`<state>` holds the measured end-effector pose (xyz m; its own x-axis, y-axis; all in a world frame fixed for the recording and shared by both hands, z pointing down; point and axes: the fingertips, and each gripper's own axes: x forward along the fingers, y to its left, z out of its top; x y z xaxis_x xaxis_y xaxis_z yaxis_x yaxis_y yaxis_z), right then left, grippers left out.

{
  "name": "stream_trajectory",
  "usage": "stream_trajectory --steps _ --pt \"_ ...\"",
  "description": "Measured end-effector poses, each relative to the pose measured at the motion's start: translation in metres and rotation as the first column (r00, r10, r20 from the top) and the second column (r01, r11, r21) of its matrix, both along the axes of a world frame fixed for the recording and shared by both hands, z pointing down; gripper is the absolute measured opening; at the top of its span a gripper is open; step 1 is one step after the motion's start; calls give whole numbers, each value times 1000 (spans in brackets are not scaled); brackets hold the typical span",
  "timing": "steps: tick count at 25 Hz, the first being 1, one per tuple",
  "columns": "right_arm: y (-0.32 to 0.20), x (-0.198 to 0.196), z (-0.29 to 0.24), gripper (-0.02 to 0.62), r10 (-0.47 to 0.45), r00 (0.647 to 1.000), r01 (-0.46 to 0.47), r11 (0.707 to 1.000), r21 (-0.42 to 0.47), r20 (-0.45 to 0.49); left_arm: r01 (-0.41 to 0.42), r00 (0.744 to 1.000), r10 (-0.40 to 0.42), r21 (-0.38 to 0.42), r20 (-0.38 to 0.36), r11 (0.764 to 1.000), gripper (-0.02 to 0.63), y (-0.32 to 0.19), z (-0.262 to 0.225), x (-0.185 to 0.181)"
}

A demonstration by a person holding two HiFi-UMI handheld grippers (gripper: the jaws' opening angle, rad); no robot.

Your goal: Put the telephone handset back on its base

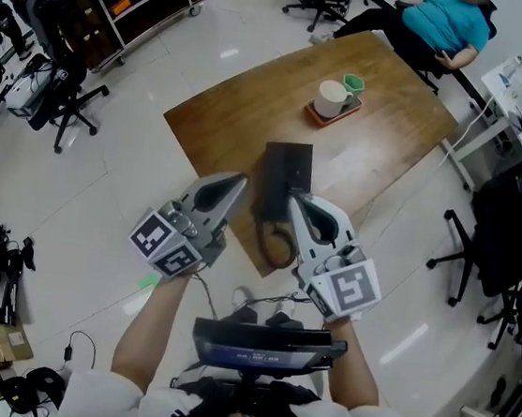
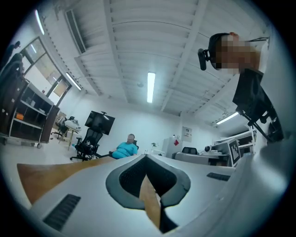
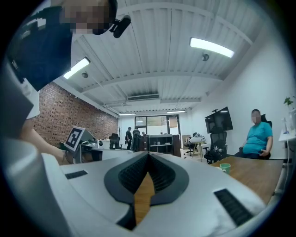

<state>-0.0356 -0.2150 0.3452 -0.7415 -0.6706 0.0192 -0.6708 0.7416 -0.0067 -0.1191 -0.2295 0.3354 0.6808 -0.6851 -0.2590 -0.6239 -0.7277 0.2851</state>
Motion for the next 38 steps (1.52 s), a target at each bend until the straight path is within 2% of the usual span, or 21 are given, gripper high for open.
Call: stream_trajectory --steps 3,7,11,15,26,31,38 --pt "12 -8 -13 3 3 1000 -3 1000 17 3 8 1000 -8 15 1 1000 0 18 -15 -2" --pt "31 -16 -23 3 -16 1000 15 999 46 13 37 998 -40 46 52 998 0 42 -26 -1" --pt "51 -15 -27 3 -20 1000 20 999 47 5 65 997 -67 50 42 997 0 62 -36 -2" --pt "72 -2 -32 3 -25 1000 25 998 52 -5 82 994 -86 58 74 995 0 84 -42 12" --pt "138 49 -46 3 -49 999 50 995 91 -8 111 991 -119 105 68 988 0 148 -57 68" --pt "165 57 -48 3 -67 998 67 992 104 0 148 979 -168 161 116 976 0 170 -64 83" --pt "193 57 -47 3 -85 996 83 991 108 11 157 968 -182 153 170 976 0 202 -60 89"
